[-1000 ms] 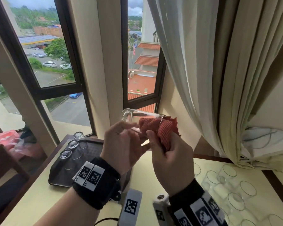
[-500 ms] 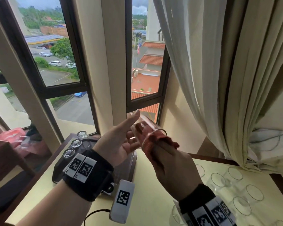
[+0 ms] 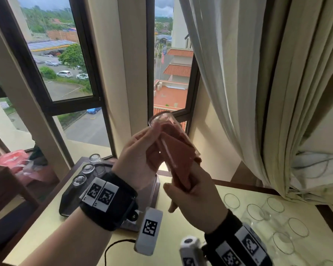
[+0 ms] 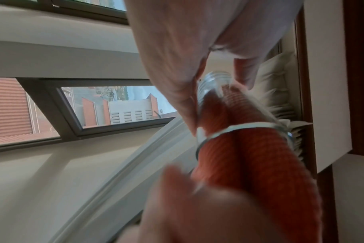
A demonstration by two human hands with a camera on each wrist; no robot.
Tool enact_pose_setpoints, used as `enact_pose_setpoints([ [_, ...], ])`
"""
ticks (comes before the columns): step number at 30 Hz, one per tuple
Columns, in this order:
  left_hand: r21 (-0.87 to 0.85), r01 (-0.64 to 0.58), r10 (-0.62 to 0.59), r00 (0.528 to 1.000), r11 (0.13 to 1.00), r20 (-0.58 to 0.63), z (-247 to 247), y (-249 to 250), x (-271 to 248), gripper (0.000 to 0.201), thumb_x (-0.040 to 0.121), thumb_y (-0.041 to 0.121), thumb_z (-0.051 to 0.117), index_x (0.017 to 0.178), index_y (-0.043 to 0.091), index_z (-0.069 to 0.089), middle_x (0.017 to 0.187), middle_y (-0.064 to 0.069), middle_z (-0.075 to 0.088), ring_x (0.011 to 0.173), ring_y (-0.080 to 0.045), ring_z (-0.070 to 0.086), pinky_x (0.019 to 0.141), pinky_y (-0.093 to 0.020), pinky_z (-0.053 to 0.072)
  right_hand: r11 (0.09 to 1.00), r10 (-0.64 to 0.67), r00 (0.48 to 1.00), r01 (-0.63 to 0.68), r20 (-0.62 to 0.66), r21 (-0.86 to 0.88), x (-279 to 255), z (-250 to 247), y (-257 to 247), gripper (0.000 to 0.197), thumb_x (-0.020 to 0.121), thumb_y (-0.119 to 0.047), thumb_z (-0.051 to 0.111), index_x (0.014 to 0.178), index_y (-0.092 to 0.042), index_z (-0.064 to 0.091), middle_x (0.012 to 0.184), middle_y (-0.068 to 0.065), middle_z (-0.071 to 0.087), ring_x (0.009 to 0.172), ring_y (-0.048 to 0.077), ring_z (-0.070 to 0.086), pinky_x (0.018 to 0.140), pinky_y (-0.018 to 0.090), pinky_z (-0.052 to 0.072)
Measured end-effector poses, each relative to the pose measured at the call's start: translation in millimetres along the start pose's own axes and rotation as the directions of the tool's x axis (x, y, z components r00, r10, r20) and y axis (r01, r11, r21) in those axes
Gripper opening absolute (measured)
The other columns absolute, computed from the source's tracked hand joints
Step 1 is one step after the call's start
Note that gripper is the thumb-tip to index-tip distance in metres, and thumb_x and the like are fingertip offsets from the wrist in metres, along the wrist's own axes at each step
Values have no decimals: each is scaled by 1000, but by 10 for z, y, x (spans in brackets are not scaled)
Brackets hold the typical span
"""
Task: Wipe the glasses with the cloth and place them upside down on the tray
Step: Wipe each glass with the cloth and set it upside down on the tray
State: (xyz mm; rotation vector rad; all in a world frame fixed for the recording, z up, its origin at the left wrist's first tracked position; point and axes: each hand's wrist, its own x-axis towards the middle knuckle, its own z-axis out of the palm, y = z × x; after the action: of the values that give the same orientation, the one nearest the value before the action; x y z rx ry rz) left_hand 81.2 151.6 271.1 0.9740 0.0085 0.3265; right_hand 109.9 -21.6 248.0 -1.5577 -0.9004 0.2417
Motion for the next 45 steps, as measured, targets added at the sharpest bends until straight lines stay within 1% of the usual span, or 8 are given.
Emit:
enact_pose_setpoints([
  [8, 75, 7, -5, 1000, 997, -27, 40, -82, -45, 42, 90, 36, 73, 118, 6, 74, 114, -23, 64, 101, -33, 65, 92, -46, 59, 708, -247, 969, 184, 4, -681, 161, -87, 76, 20, 77, -10, 57, 80, -29, 51, 61, -3, 60, 50, 23, 57, 47, 26, 43],
  [11, -1, 6, -6, 1000, 1000, -21, 62, -146, -76, 65, 87, 42, 80, 131, -3, 66, 128, -28, 60, 106, -38, 64, 95, -49, 56, 993, -17, 996, 27, 86, -118, 130, -33, -70, 46, 88, 3, 56, 97, -41, 60, 71, -2, 64, 55, 22, 65, 49, 24, 49],
  [17, -28, -82, 82, 997, 996, 8, 61, -105, -37, 76, 79, 49, 92, 132, -2, 69, 129, -31, 64, 108, -39, 70, 95, -50, 60, 655, 56, 973, -205, 223, 727, -22, 91, -139, 32, 85, 13, 60, 106, -7, 73, 52, 6, 58, 37, 17, 52, 40, 24, 47],
  [22, 26, -146, 146, 989, 989, -27, 30, 93, 45, 72, 73, 54, 93, 119, 2, 73, 107, -19, 72, 91, -28, 72, 80, -38, 65, 978, -98, 995, 100, 23, -183, 92, -107, -67, 64, 86, 9, 57, 115, -47, 65, 74, -13, 70, 60, 7, 66, 59, 19, 53],
  [26, 113, -138, 146, 987, 984, -63, 112, -3, -10, 26, 91, 37, 78, 101, 13, 82, 95, -13, 73, 86, -23, 73, 73, -33, 64, 562, -335, 941, 239, 46, -792, 209, -123, 13, 26, 73, -8, 57, 90, -26, 62, 63, 0, 67, 47, 24, 63, 44, 35, 57],
  [31, 95, -129, 137, 988, 987, -75, 92, -111, -80, 34, 85, 39, 76, 104, 11, 82, 99, -19, 74, 86, -27, 75, 72, -34, 65, 987, 8, 983, -37, 182, 159, 165, -37, -162, 62, 92, 7, 66, 130, -42, 58, 83, -5, 72, 61, 15, 69, 53, 25, 56],
  [39, 132, -205, 220, 969, 970, -113, -76, -215, -81, 58, 75, 49, 94, 118, 13, 79, 114, -22, 76, 103, -32, 75, 86, -40, 65, 29, 81, 927, -371, 367, 928, 101, 81, -3, 39, 97, -15, 74, 134, -7, 66, 139, 11, 58, 41, 5, 36, 40, 18, 46],
  [45, 505, -267, 395, 904, 821, -163, -94, -333, -225, 35, 95, 28, 82, 125, 12, 72, 113, -11, 80, 106, -33, 77, 91, -46, 64, 409, 441, 893, -289, 90, 866, 25, 68, 54, 21, 88, -22, 74, 107, -14, 80, 82, 5, 65, 37, 6, 33, 35, 18, 32],
])
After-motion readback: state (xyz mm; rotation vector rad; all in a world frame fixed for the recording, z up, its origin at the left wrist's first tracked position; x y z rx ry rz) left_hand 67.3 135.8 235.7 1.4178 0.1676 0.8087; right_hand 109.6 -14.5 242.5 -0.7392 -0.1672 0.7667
